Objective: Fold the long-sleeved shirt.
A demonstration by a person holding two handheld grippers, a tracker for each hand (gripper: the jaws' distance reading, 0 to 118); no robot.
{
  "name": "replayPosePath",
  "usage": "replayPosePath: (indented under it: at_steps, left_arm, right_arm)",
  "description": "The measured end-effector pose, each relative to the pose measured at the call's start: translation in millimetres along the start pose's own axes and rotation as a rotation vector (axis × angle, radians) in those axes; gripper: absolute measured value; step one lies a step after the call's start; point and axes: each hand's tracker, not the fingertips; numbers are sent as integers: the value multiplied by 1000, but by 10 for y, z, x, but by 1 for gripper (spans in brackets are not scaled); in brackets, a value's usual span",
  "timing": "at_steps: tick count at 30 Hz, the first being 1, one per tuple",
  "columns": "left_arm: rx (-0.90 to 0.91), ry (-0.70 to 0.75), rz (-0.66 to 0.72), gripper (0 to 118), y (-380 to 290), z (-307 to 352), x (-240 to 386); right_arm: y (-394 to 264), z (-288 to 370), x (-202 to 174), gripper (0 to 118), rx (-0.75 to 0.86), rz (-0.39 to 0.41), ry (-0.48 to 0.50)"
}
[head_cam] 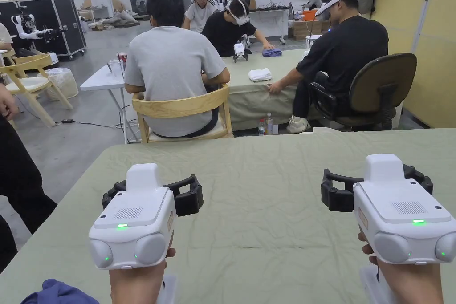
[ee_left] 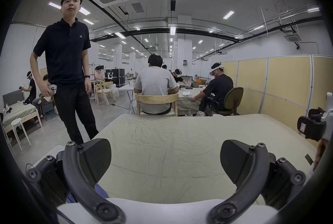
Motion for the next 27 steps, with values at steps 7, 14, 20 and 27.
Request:
replayPosePath:
  at_steps: [7,14,20,27]
  left_arm:
    - [0,-4,5,118,1,9,3]
    - [0,-3,9,118,4,24,5]
    - [2,-8,15,118,10,27,10]
    - [1,-13,15,118,9,29,25]
  right_arm:
    - [-10,-8,-9,118,-1,6,1]
    - [-10,-4,-12,118,-3,11,2]
    - [-11,-1,-18,118,-5,15,3]
    - [-10,6,-22,118,-3,17,5]
